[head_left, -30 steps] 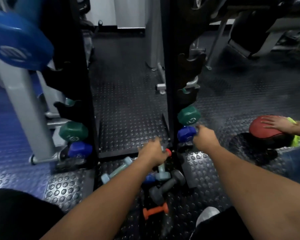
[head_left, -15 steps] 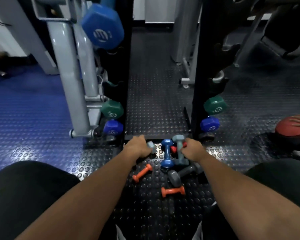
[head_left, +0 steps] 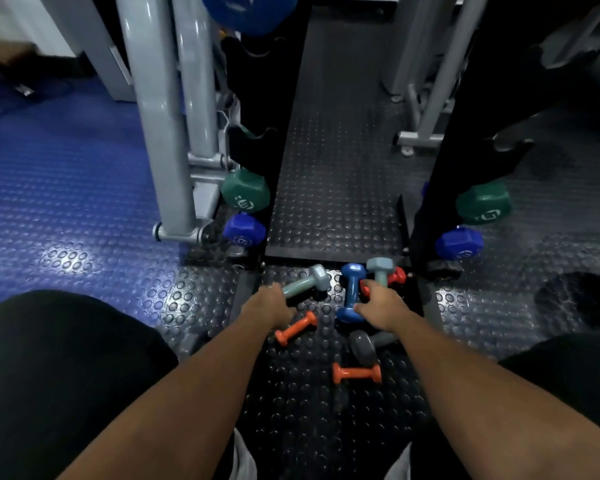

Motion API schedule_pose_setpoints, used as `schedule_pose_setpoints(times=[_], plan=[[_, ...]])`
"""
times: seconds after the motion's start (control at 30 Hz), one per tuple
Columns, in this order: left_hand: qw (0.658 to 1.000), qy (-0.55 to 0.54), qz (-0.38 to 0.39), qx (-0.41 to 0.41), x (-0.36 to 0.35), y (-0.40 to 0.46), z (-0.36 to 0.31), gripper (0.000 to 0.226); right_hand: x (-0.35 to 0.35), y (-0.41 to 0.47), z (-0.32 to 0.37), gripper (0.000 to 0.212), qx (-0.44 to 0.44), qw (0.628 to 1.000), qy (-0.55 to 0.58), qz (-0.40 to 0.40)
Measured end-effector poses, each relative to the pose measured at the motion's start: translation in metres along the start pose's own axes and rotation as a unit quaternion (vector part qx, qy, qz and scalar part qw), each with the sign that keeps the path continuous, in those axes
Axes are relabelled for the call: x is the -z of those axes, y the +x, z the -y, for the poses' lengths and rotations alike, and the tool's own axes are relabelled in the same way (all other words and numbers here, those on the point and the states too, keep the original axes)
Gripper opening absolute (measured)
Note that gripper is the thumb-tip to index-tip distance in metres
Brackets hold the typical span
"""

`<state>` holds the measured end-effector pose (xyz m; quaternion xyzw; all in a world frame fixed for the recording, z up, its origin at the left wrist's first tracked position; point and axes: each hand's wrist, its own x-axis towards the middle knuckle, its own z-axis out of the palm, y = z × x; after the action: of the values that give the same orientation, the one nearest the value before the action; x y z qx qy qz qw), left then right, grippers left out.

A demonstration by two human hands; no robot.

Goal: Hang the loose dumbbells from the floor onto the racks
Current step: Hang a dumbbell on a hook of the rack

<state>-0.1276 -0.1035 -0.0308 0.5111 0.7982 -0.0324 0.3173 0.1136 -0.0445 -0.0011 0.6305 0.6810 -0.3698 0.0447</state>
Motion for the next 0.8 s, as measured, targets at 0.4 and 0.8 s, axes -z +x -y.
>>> schedule_pose_setpoints(times=[0.4,0.8], plan=[[0.994,0.015,0.104,-0.031,-0.067,0.034,-0.043,0.073,-0.028,0.042,-0.056,0.047,-0.099,0.991,-0.090,0.007],[0.974,0.002,0.223,-0.035,-0.156,0.039,-0.123,0.080,-0.021,0.063,-0.134,0.050,-0.204,0.978,-0.034,-0.007]])
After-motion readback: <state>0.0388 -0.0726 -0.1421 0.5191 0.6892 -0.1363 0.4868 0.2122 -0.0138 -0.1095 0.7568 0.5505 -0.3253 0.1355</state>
